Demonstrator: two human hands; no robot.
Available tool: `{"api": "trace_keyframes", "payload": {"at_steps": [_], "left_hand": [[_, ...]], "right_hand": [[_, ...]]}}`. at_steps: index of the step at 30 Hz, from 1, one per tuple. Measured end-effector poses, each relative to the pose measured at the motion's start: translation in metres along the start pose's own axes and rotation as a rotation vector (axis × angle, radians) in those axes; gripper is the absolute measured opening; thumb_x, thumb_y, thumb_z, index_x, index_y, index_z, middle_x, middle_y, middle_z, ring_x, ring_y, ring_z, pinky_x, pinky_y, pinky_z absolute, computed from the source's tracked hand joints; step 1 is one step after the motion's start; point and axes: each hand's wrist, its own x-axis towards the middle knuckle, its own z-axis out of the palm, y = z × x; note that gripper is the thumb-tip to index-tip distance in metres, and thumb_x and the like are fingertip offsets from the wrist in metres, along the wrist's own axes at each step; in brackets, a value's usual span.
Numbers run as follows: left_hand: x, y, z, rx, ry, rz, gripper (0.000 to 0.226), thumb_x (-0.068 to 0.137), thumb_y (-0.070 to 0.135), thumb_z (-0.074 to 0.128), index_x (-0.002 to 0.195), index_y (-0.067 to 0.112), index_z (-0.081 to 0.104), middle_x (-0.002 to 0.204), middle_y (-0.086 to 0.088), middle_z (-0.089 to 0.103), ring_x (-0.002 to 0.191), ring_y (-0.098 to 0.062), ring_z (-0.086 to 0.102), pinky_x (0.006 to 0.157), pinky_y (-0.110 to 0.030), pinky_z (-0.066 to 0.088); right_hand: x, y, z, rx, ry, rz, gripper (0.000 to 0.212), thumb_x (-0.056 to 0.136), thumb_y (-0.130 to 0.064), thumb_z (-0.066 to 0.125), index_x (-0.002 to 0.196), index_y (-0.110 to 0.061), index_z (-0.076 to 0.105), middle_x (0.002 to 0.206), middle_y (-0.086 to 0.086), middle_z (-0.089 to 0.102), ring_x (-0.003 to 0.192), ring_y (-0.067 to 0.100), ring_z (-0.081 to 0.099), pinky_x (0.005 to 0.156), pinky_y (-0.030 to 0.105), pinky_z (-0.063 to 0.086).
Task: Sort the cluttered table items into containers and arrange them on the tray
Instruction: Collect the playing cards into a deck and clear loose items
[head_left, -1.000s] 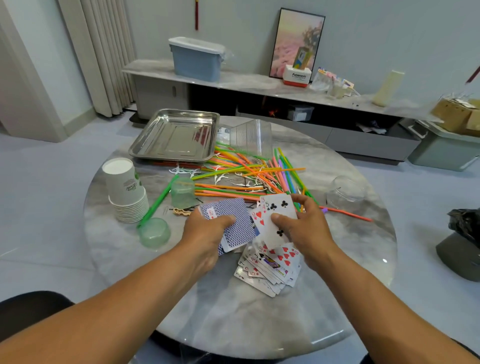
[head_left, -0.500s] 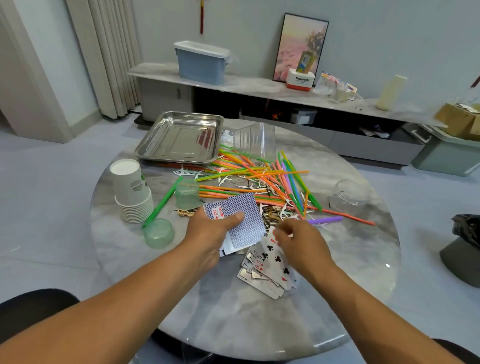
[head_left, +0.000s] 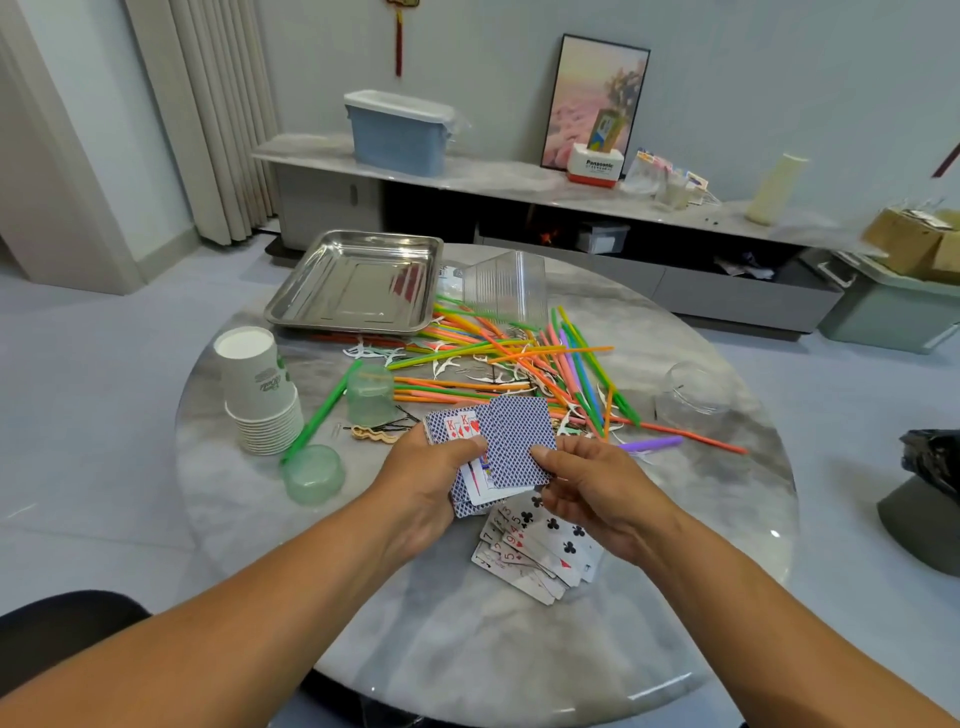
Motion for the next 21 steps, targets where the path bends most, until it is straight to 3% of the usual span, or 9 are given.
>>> {"api": "trace_keyframes", "payload": {"at_steps": [4,7,10,12,14,17,19,21], "left_hand": [[0.003,-0.003,0.000,0.010,0.044,0.015,0.033,0.090,-0.006,0.067,0.121,0.006,0.062,0.105,-0.022,0.073,0.085,-0.038,0.074,0.063,-0.048,0.062],[0.006,-0.001,-0.002,0.020,0.074,0.039,0.033,0.090,-0.006,0.066,0.120,0.008,0.063,0.104,-0.020,0.074,0.086,-0.039,0.074,0.068,-0.054,0.061],[0.006,0.001,-0.003,-0.007,0.080,0.047,0.035,0.092,-0.008,0.064,0.123,0.008,0.063,0.107,-0.020,0.073,0.091,-0.040,0.073,0.072,-0.055,0.060],[0.004,0.002,-0.001,-0.036,0.057,0.034,0.036,0.093,-0.007,0.063,0.126,0.010,0.062,0.110,-0.020,0.072,0.093,-0.041,0.072,0.072,-0.056,0.060],[0.001,0.000,0.000,-0.099,-0.003,0.025,0.036,0.095,-0.006,0.059,0.127,0.011,0.061,0.110,-0.020,0.073,0.089,-0.038,0.073,0.068,-0.053,0.061],[-0.003,0.002,0.000,-0.223,-0.103,0.029,0.038,0.098,-0.007,0.052,0.128,0.014,0.062,0.106,-0.019,0.074,0.081,-0.031,0.074,0.061,-0.044,0.063],[-0.004,0.005,-0.003,-0.276,-0.146,0.022,0.038,0.100,-0.006,0.047,0.128,0.014,0.062,0.107,-0.020,0.075,0.082,-0.032,0.076,0.063,-0.045,0.063],[-0.006,0.007,-0.006,-0.312,-0.185,0.004,0.037,0.102,-0.001,0.043,0.128,0.016,0.063,0.111,-0.020,0.074,0.089,-0.034,0.075,0.070,-0.050,0.063]], "right_hand": [[0.001,-0.001,0.001,0.071,-0.016,0.081,0.005,0.096,-0.010,0.067,0.098,-0.010,0.072,0.093,0.012,0.078,0.063,0.013,0.067,0.059,0.022,0.058],[0.003,-0.003,0.000,0.105,0.080,-0.004,0.005,0.097,-0.010,0.065,0.097,-0.006,0.068,0.094,0.013,0.077,0.071,0.018,0.070,0.063,0.026,0.060],[0.005,-0.002,-0.003,-0.165,0.334,-0.386,0.010,0.095,-0.016,0.067,0.086,-0.014,0.070,0.086,0.007,0.074,0.076,0.023,0.070,0.070,0.037,0.058],[0.002,0.004,0.000,-0.494,0.452,-0.744,0.011,0.091,-0.022,0.069,0.080,-0.023,0.070,0.081,-0.004,0.068,0.076,0.010,0.063,0.072,0.025,0.050],[-0.002,0.015,0.010,-0.774,0.411,-1.019,0.009,0.086,-0.017,0.075,0.082,-0.024,0.071,0.085,-0.007,0.063,0.079,0.002,0.058,0.072,0.018,0.046],[-0.003,0.031,0.025,-1.050,0.387,-1.180,0.012,0.087,-0.023,0.077,0.097,-0.017,0.077,0.102,-0.002,0.070,0.092,0.016,0.067,0.079,0.038,0.051],[-0.004,0.034,0.027,-1.139,0.420,-1.208,0.022,0.093,-0.038,0.068,0.102,-0.021,0.079,0.113,-0.003,0.071,0.103,0.021,0.066,0.088,0.041,0.046],[-0.005,0.033,0.026,-1.068,0.385,-1.124,0.021,0.096,-0.038,0.065,0.105,-0.025,0.080,0.128,-0.002,0.066,0.117,0.019,0.060,0.097,0.041,0.044]]}}
